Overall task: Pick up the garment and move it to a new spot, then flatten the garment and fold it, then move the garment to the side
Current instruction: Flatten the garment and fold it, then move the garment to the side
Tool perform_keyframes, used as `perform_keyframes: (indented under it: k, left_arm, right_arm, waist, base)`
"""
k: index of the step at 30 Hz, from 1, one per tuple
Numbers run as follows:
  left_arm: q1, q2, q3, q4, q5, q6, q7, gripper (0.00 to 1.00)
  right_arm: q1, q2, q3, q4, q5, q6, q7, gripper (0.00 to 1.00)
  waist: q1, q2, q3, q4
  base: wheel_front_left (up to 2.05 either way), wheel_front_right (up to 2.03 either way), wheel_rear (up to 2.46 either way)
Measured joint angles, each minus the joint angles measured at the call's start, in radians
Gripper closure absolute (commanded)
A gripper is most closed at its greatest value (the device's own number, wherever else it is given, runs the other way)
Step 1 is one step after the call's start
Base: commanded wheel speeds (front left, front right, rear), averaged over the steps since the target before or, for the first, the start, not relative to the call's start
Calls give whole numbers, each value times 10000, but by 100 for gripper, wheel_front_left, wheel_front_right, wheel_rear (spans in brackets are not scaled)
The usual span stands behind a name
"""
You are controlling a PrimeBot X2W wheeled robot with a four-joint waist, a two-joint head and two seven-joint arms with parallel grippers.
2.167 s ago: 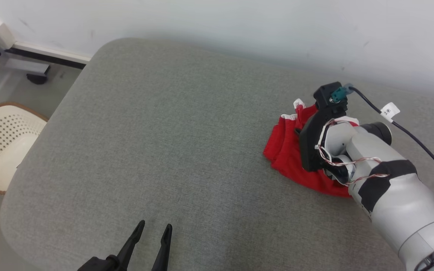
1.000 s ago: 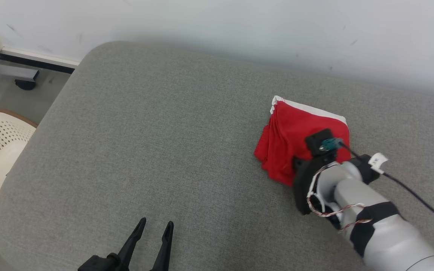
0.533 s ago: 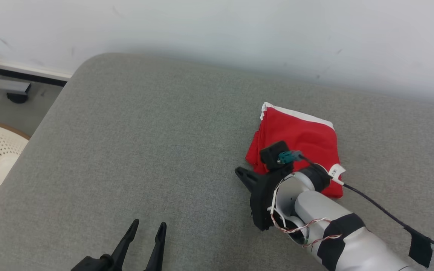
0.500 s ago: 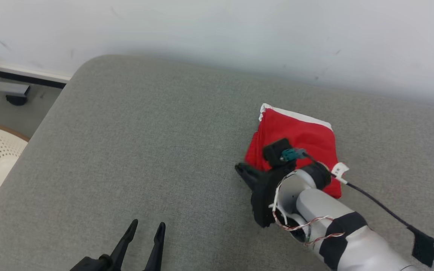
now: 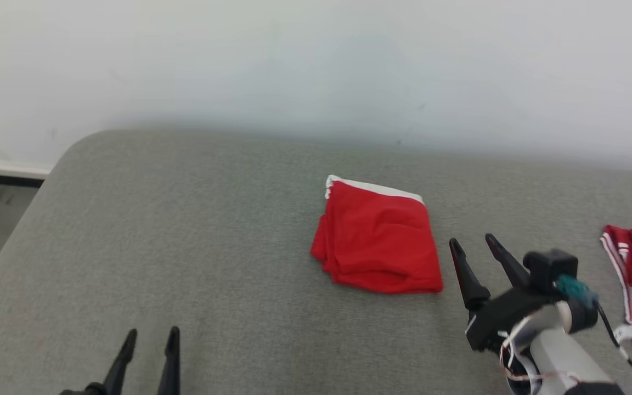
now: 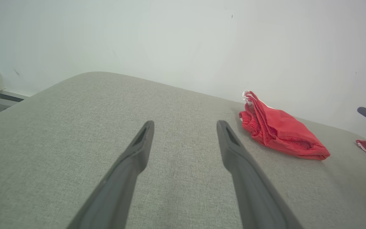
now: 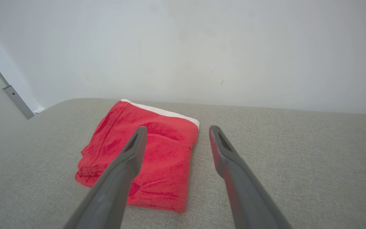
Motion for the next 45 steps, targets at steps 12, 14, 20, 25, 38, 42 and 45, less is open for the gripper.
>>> perform_keyframes:
  k: [12,14,20,25,38,42,45]
  left_arm:
    - [151,-422,1425,-1032,435,-125,0,0]
    - [152,-589,1595,-1126,487,-249,0,0]
    - [365,-738,1783,-991,1156,-449,0,0]
    - [620,-554,1808,-385,1998,-453,0,0]
    - [764,-428,2038,640,2339,-355,205,0]
    - [734,-403,1990,614,2232,-345,546,0]
    - [734,-397,1983,514,2150,-345,669,0]
  right_arm:
    - [3544,1279,-2934,-3584,-2313,2,-320,0]
    - [3928,1321,-3085,-3900,-2349,0,-307,0]
    - [4483,1289,-3101,-4167,-2360,0,-322,0]
    - [4561,1141,-2970,-3963,-2493,0,-182,0]
    - [4637,1089,-3049,-3927,-3087,0,397,0]
    - [4637,1141,-3083,-4107,-3179,0,623,0]
    - [4640,1193,-3127,-4209,-3267,2,711,0]
  waist:
    - [0,0,-405,-1222]
    - [0,0,-445,-1360]
    - [0,0,-488,-1674]
    - [0,0,-478,-1867]
    - [1,0,-420,-1859]
    - [1,1,-419,-1796]
    - [1,1,-420,-1763]
  base:
    - [0,0,0]
    - [0,0,0]
    - [0,0,0]
    - [0,0,0]
    - [0,0,0]
    - [0,0,0]
    - [0,0,0]
